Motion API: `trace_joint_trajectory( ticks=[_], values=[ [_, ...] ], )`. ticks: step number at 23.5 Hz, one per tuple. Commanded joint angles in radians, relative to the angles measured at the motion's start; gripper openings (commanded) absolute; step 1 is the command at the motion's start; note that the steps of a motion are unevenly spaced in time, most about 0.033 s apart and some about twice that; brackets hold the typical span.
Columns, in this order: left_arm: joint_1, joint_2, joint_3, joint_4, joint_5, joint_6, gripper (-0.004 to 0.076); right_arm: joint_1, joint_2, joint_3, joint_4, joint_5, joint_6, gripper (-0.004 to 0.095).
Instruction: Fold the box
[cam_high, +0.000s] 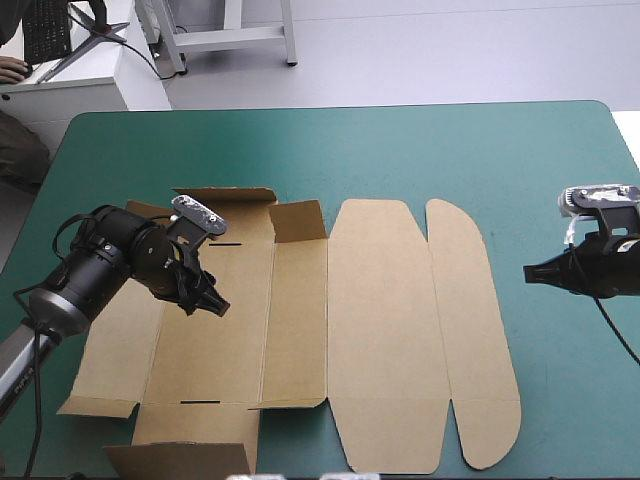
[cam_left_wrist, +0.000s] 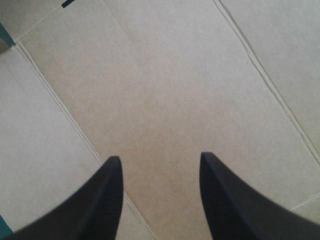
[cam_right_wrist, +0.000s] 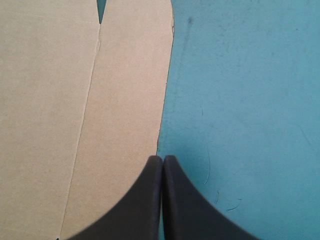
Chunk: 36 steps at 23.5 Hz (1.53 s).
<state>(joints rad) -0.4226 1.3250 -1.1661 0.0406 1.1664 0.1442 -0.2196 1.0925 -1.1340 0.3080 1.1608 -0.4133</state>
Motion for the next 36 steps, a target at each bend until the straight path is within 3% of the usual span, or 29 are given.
trace_joint_trajectory(
  ticks=[1,14,18,22,30,36],
  values=[
    [-0.005,-0.024,-0.034,0.004,-0.011,-0.004,0.0376,-0.005,-0.019,-0.025,0.02,-0.031,-0.011,-0.002],
    [-0.005,-0.024,-0.034,0.009,0.023,0.003,0.0375,-0.005,-0.019,-0.025,0.037,-0.029,-0.028,-0.002],
    [-0.005,-0.021,-0.034,0.066,-0.023,-0.06,0.0375,-0.005,-0.019,-0.025,0.037,-0.029,-0.028,-0.002],
    [-0.005,0.019,-0.042,0.302,-0.03,-0.206,0.0372,-0.005,-0.019,-0.025,0.037,-0.029,-0.028,-0.002],
    [0.013,0.159,-0.201,0.292,-0.016,-0.212,0.0207,-0.005,-0.015,-0.025,0.037,-0.029,-0.028,-0.002],
    [0.172,0.209,-0.353,0.303,-0.01,-0.249,0.0114,-0.005,0.003,-0.025,0.037,-0.029,-0.028,-0.002]
  ],
)
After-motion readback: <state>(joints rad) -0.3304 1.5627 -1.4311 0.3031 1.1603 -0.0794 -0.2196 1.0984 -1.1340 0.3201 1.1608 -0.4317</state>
